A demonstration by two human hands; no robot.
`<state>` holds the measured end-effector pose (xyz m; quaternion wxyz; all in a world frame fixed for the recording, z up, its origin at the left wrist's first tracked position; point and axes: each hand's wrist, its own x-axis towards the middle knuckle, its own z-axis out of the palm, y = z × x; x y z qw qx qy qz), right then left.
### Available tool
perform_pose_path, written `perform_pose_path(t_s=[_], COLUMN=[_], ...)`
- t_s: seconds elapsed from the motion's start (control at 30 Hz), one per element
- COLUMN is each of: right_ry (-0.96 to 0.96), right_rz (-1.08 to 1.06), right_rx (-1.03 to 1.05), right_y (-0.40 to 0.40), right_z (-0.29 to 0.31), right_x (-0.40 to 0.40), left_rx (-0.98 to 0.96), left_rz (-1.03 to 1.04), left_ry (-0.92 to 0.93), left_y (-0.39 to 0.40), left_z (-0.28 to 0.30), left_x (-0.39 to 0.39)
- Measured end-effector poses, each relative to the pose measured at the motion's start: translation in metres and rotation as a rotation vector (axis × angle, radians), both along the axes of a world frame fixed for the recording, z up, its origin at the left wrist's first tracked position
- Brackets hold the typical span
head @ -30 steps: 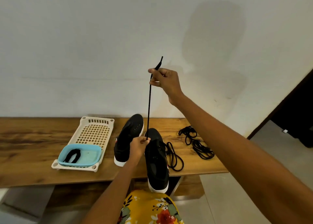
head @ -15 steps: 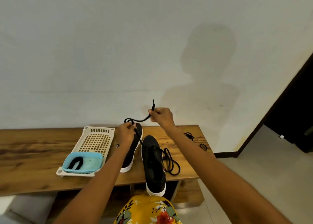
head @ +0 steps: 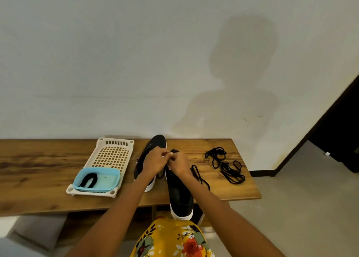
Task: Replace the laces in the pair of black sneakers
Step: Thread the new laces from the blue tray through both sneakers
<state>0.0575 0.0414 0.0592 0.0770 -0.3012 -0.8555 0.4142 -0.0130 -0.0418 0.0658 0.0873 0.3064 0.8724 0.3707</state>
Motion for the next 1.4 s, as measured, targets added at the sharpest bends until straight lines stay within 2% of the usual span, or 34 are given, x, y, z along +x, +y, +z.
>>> perform_pose_path(t_s=[0.1, 0.17, 0.27, 0.47, 0.63, 0.9, 1.07, 1.2, 1.4], right_ry=[-0.013, -0.016, -0.061, 0.01, 0.051, 0.083, 0.082, 0.118, 0.019], right_rz=[0.042, 0.048, -0.068, -0.17, -0.134, -0.084, -0.028, -0.064, -0.072], right_rx=[-0.024, 0.035, 0.138, -0.046, -0.226, -0.301, -0.274, -0.413, -0.339], right_y=[-0.006, -0.005, 0.007, 0.03, 0.046, 0.051, 0.051, 0.057, 0.065], right_z=[-0.013, -0.027, -0.053, -0.074, -0.083, -0.089, -0.087, -0.082, -0.072], right_x=[0.014, 0.027, 0.047, 0.063, 0.064, 0.063, 0.063, 0.062, 0.046], left_rx=[0.066, 0.095, 0.101, -0.169, -0.306, -0.312, -0.356, -0.344, -0.281], left_rz=[0.041, 0.08, 0.103, -0.048, -0.098, -0.081, -0.143, -0.122, -0.099], left_ry=[-0.062, -0.081, -0.105, -0.056, 0.021, 0.005, 0.09, 0.121, 0.054], left_y=[-0.002, -0.001, 0.004, 0.024, 0.04, 0.047, 0.048, 0.05, 0.049], left_z=[-0.016, -0.026, -0.036, -0.057, -0.056, -0.067, -0.066, -0.07, -0.07], left_x=[0.009, 0.015, 0.023, 0.038, 0.043, 0.038, 0.036, 0.038, 0.035])
